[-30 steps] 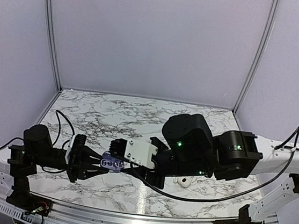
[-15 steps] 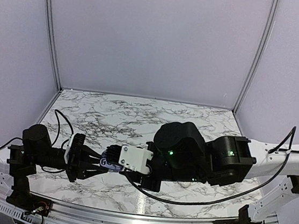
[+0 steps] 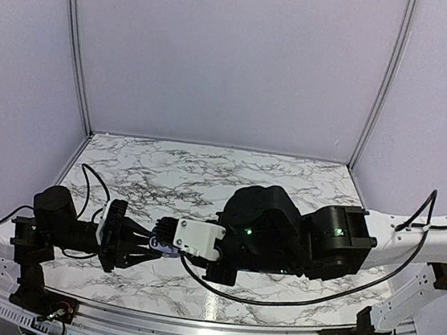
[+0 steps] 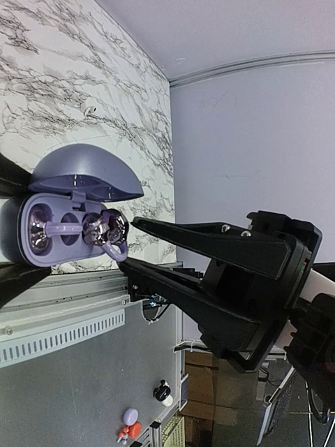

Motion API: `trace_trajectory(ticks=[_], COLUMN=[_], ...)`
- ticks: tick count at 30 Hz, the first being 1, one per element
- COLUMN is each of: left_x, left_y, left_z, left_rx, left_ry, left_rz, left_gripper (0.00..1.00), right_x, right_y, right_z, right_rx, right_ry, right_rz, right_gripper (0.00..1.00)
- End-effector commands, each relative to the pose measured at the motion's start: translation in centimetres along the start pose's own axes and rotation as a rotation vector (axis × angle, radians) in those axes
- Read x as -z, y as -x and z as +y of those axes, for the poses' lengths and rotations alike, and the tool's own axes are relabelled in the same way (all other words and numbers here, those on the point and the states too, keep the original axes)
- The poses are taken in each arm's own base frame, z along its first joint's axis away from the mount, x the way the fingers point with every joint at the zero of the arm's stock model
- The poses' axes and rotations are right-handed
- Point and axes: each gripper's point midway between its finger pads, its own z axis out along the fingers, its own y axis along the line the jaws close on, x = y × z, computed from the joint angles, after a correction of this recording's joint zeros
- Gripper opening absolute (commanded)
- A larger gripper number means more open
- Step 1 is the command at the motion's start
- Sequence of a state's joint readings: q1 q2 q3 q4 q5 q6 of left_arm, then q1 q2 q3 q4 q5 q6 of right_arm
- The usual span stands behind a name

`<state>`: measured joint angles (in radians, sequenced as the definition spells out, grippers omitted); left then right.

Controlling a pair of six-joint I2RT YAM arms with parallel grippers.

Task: Insert the wireless bluetooth earbuds into the charging case
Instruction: Adjust the right earbud in the right side groove of the charging case.

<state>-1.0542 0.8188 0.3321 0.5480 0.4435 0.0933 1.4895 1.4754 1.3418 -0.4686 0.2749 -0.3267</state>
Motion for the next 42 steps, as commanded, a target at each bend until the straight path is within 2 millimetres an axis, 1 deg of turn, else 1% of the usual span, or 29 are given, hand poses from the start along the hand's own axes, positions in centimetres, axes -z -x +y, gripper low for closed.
trace_trajectory(ticks=[1,8,11,17,23,27,34,39,42], left_x=[0.1,0.0,0.0,-0.1,0.1,0.2,0.3,0.4,0.3], left_y=[2.4,2.5,2.4,2.3,2.6,2.7,2.8,2.9,2.9], left_z=[0.0,-0.2,-0.2,-0.5,-0.9,-0.9,-1.1,-1.1,-1.1], left_rx=[-0.03,-0.033,-0.035,-0.039,-0.051,-0.053,-0.056,-0.06,-0.054], left_ry=[0.0,-0.01,-0.013,-0.031,-0.054,-0.049,-0.055,-0.056,-0.059], left_rz=[-0.062,-0.064,-0.062,-0.058,-0.069,-0.072,-0.076,-0.081,-0.078], left_gripper=[0.0,0.0,0.0,0.0,0.0,0.0,0.0,0.0,0.0], right_x=[-0.3,-0.4,-0.5,-0.6,-0.7,-0.9,-2.1,-2.2,-1.9], right_y=[0.4,0.3,0.3,0.2,0.0,-0.2,-1.5,-2.3,-2.2], right_z=[-0.2,-0.3,0.0,0.4,0.3,1.0,1.9,1.8,1.6], right_rx=[0.0,0.0,0.004,-0.011,-0.07,-0.07,-0.054,-0.063,-0.066], right_ry=[-0.025,-0.031,-0.018,0.042,0.125,0.177,0.209,0.198,0.195], right_rz=[-0.009,-0.006,-0.005,-0.013,-0.026,-0.015,0.045,0.073,0.065], right_gripper=[0.2,0.16,0.14,0.09,0.03,0.01,0.0,0.01,0.03])
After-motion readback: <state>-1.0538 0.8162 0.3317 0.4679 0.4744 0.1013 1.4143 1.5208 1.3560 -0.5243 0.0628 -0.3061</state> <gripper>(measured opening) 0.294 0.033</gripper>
